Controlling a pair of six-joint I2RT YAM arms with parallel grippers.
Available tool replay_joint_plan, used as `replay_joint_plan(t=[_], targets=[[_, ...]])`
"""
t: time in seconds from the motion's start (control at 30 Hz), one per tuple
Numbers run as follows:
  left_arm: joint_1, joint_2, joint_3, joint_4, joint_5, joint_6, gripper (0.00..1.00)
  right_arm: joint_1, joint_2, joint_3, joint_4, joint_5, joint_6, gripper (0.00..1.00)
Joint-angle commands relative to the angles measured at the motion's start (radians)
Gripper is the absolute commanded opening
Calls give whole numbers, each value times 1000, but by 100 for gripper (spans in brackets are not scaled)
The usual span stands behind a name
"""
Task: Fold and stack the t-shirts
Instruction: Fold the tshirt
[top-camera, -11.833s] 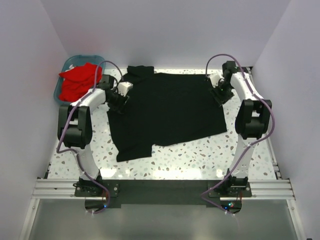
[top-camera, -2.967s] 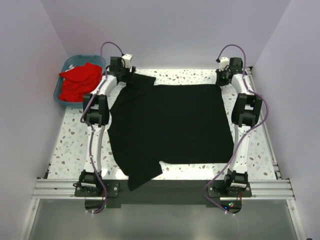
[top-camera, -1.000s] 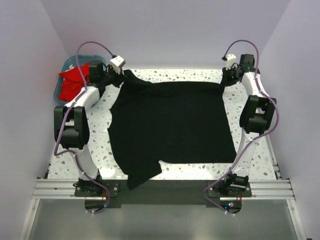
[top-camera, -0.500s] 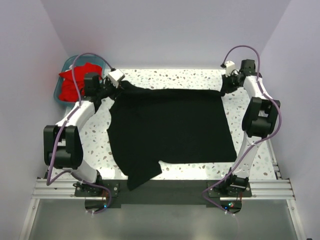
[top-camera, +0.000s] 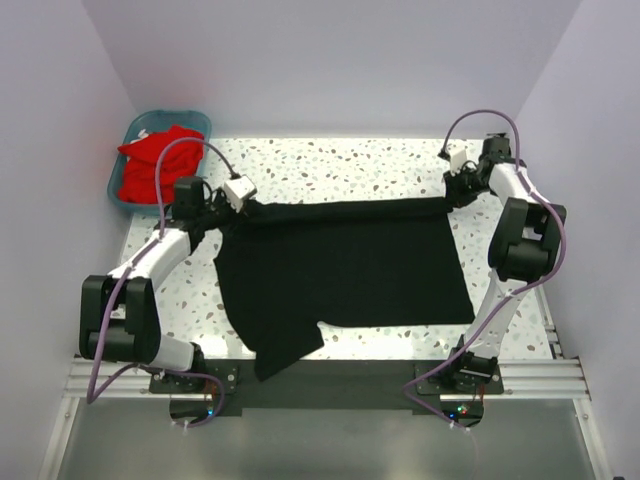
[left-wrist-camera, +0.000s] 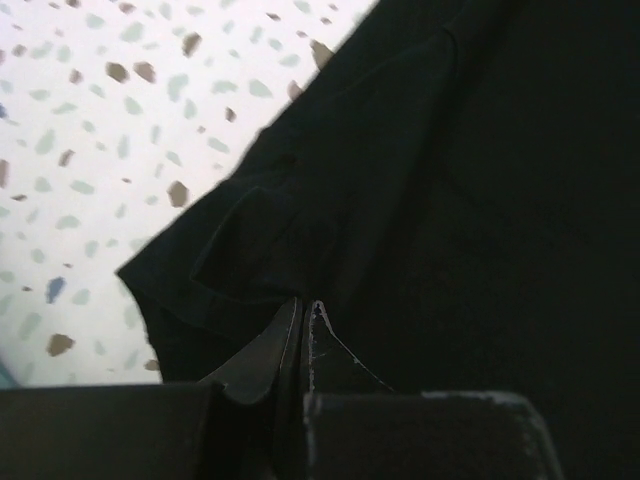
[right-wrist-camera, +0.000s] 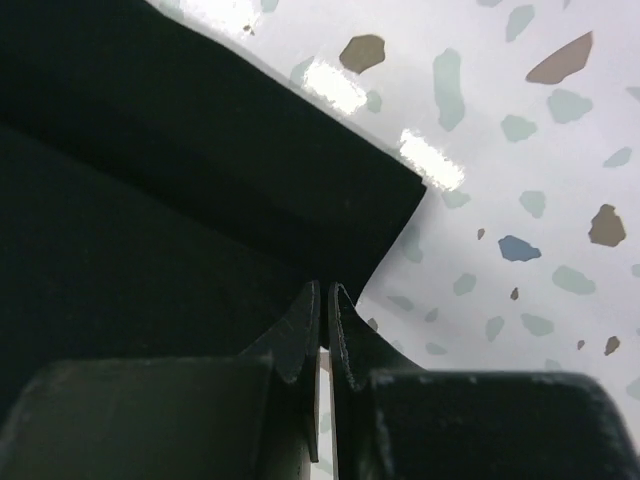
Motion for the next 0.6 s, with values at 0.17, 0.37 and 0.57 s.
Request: replay_joint_plan(t=[0.17, 0.37, 0.57], targets=[[-74, -30, -103, -25, -99, 73, 0, -2, -25, -48, 2, 2, -52, 0], [-74, -17, -78, -45, -126, 85, 0, -2, -33, -42, -16, 0, -61, 0], [-75, -73, -9, -150, -39, 128, 0, -2, -22, 29, -47, 3, -55, 0]])
